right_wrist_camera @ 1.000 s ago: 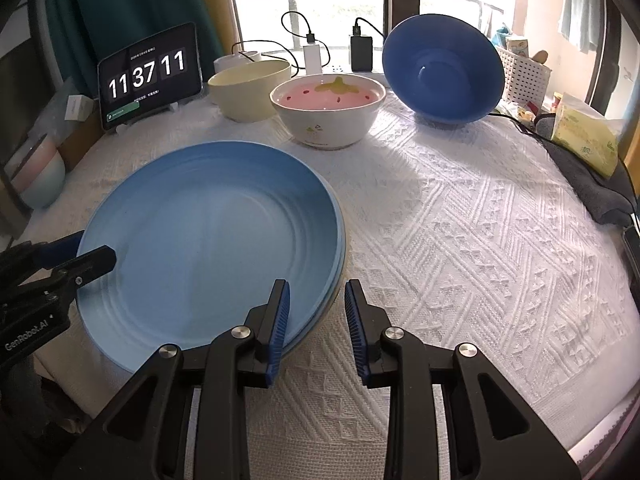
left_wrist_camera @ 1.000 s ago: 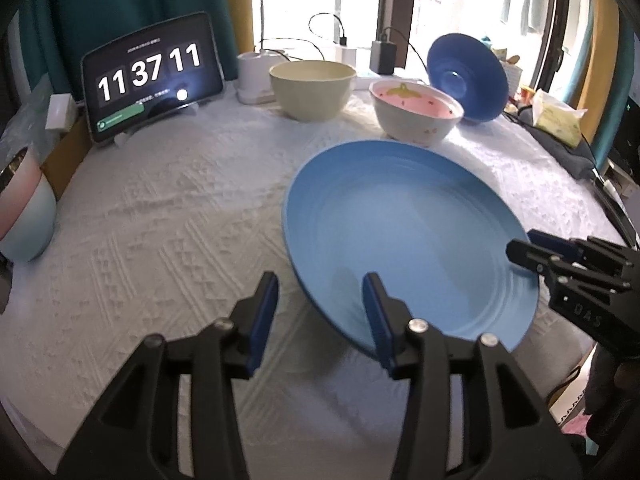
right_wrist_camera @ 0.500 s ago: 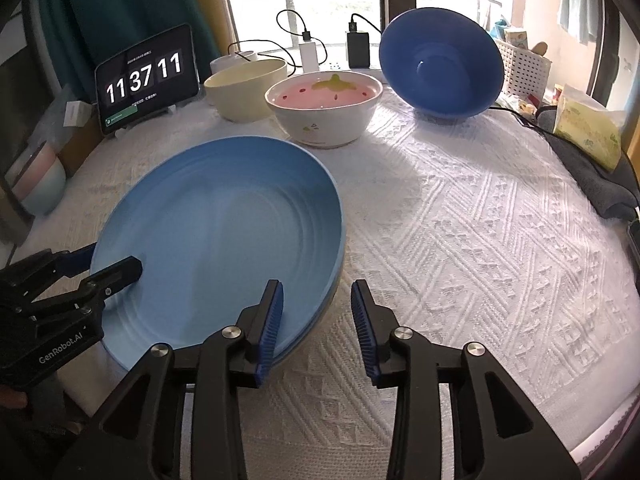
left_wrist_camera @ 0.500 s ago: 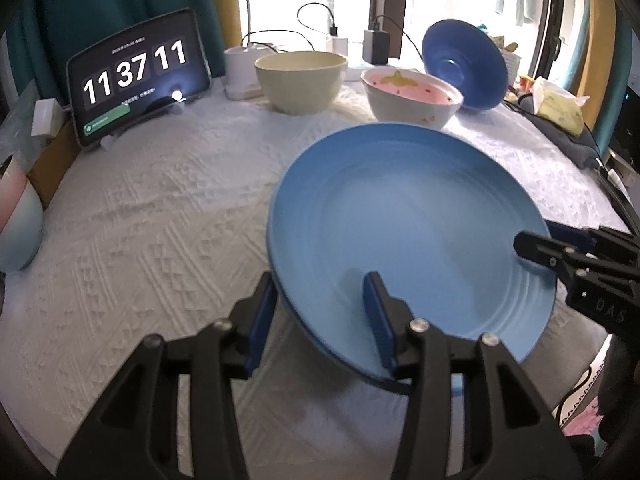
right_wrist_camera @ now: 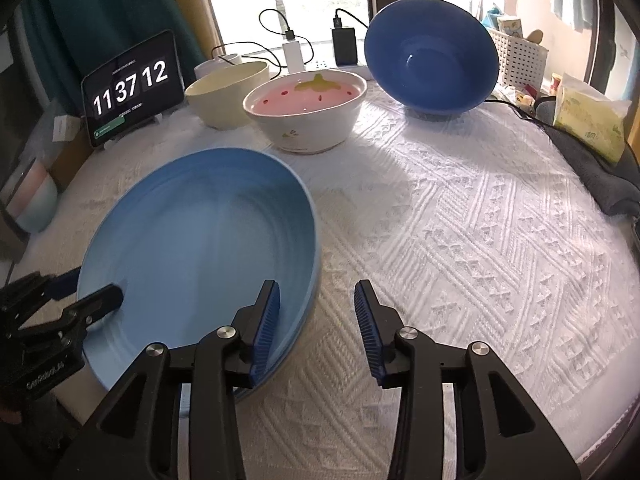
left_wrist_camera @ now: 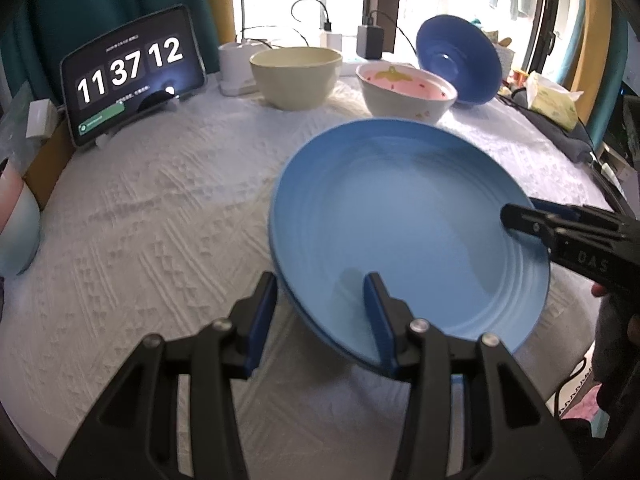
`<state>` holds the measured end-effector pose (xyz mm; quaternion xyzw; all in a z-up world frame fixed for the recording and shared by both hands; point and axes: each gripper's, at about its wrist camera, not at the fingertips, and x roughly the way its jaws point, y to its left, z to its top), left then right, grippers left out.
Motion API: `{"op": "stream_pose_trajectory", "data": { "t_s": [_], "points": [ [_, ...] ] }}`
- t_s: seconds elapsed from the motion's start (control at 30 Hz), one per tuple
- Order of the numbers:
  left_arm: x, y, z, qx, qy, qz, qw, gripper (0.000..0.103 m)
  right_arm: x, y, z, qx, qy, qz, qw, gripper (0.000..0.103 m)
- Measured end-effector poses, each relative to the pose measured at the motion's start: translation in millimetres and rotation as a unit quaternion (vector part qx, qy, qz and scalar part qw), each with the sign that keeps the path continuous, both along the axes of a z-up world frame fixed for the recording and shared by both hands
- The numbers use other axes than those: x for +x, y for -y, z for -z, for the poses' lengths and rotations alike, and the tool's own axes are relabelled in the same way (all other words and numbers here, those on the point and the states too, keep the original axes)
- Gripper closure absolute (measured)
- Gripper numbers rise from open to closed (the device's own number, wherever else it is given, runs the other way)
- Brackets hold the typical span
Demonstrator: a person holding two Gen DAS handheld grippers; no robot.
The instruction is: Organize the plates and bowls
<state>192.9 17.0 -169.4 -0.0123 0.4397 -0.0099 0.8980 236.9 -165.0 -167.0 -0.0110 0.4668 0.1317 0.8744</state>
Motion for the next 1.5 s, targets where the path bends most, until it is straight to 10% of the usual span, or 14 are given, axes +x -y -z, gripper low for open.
{"op": "stream_pose_trajectory", "data": {
  "t_s": [1.5],
  "points": [
    [54.5, 75.8, -77.0, -0.019, 0.080, 0.040, 0.9958, 0.041, 28.4, 70.1, -48.7, 0.037, 0.082, 0.016, 0.996, 0.061]
  ]
}}
